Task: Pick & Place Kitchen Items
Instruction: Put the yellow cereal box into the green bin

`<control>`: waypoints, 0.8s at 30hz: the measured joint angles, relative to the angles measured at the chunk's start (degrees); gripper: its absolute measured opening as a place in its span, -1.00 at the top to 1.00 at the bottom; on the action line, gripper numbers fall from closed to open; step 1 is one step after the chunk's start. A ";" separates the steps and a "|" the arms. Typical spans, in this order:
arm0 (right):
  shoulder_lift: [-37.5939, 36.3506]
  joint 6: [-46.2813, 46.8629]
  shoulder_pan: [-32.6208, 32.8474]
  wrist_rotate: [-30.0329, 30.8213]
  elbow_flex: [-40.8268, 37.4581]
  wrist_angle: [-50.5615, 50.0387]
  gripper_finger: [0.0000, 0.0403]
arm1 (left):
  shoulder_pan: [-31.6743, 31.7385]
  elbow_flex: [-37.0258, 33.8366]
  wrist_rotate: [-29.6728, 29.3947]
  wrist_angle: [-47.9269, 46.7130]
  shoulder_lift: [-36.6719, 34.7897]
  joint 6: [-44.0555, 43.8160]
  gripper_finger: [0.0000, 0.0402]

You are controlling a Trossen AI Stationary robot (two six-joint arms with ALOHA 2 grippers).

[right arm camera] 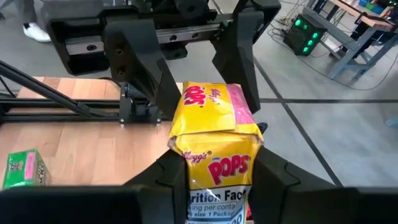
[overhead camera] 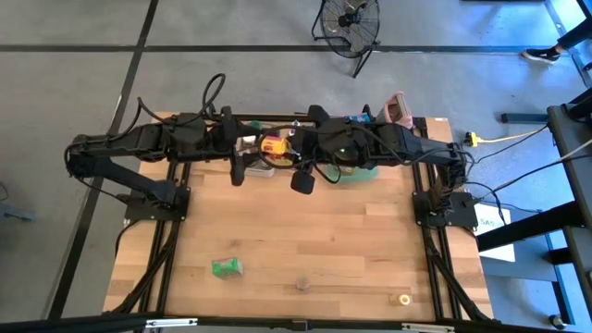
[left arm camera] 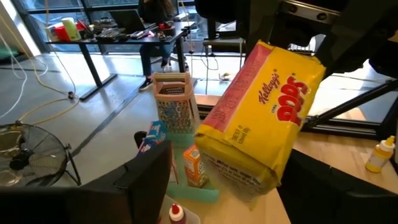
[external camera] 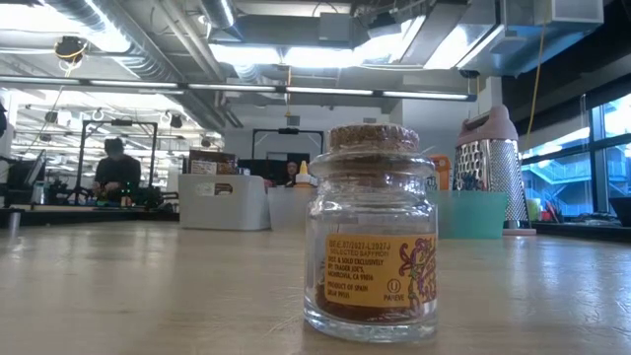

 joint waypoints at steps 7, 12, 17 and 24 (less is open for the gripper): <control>-3.10 1.49 0.36 3.48 -0.04 -4.85 0.39 | 0.01 0.00 -0.12 -0.20 -0.11 0.59 -0.30; -7.78 4.19 1.63 3.69 -0.04 -7.11 0.39 | 0.01 0.01 -0.12 -1.06 -0.11 3.86 -0.31; -14.00 9.35 3.50 9.47 -0.04 -13.36 0.39 | 0.07 0.01 -0.28 -2.24 -0.11 6.01 -0.30; -19.35 22.74 4.24 16.16 0.03 -28.09 0.39 | 0.07 0.02 -2.15 -3.79 -0.13 7.95 -0.31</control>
